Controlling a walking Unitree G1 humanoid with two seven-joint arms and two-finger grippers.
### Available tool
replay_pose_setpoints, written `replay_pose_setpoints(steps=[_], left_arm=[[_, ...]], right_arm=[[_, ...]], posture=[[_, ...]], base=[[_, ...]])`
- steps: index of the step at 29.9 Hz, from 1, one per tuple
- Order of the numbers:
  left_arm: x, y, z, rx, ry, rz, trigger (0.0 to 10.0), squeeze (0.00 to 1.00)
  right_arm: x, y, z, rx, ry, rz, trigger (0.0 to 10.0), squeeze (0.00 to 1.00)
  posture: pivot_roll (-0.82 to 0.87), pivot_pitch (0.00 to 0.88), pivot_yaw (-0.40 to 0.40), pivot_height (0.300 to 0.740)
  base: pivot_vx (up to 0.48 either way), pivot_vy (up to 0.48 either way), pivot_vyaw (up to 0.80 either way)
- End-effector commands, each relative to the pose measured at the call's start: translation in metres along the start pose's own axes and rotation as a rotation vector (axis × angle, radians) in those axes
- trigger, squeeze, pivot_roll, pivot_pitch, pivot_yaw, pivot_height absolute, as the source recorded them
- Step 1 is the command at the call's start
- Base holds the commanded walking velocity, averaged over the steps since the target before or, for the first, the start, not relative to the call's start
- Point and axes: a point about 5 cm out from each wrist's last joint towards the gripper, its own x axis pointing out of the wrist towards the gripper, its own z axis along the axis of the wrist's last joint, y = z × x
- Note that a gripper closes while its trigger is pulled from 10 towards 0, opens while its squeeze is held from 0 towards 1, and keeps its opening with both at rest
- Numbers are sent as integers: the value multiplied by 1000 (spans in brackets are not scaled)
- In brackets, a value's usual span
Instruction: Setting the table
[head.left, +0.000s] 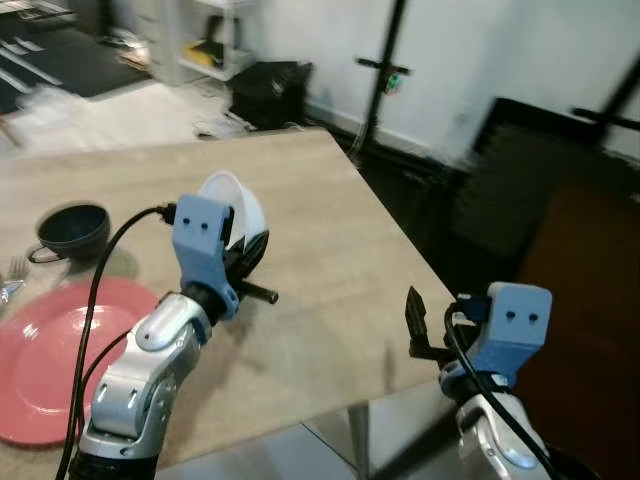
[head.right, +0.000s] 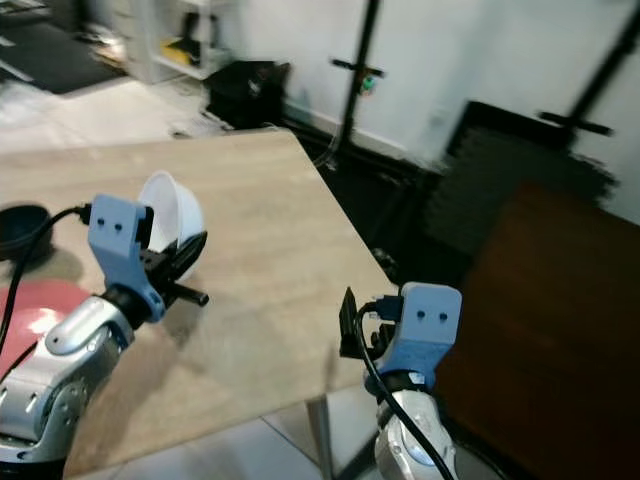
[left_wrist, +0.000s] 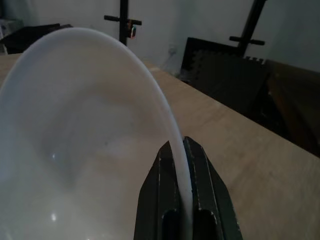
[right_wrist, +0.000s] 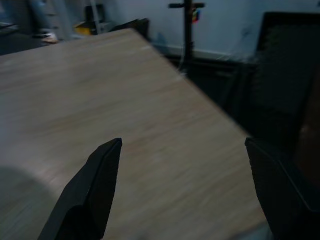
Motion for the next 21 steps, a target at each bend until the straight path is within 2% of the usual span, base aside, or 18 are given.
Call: replay_pose_setpoints(steps=[1, 7, 19, 21], left_arm=[[-2, -1, -2, 5, 4, -6, 10000, 0], [-1, -3, -3, -5, 12, -7, 10000, 0], [0, -2, -5, 26, 30, 10, 10000, 0], [0, -2, -7, 34, 39, 15, 10000, 0]], right_arm=[[-2, -3, -4, -8, 21, -16, 10000, 0], [-2, -4, -4, -11, 22, -16, 10000, 0], [-3, -3, -4, -13, 25, -14, 10000, 0], [-3, -3, -4, -10, 26, -14, 10000, 0]], posture=[[6, 115, 34, 740], [5, 116, 32, 740], [4, 123, 31, 740], [5, 125, 31, 740]], base=[[0, 0, 0], [0, 0, 0], [0, 0, 0], [384, 0, 0]])
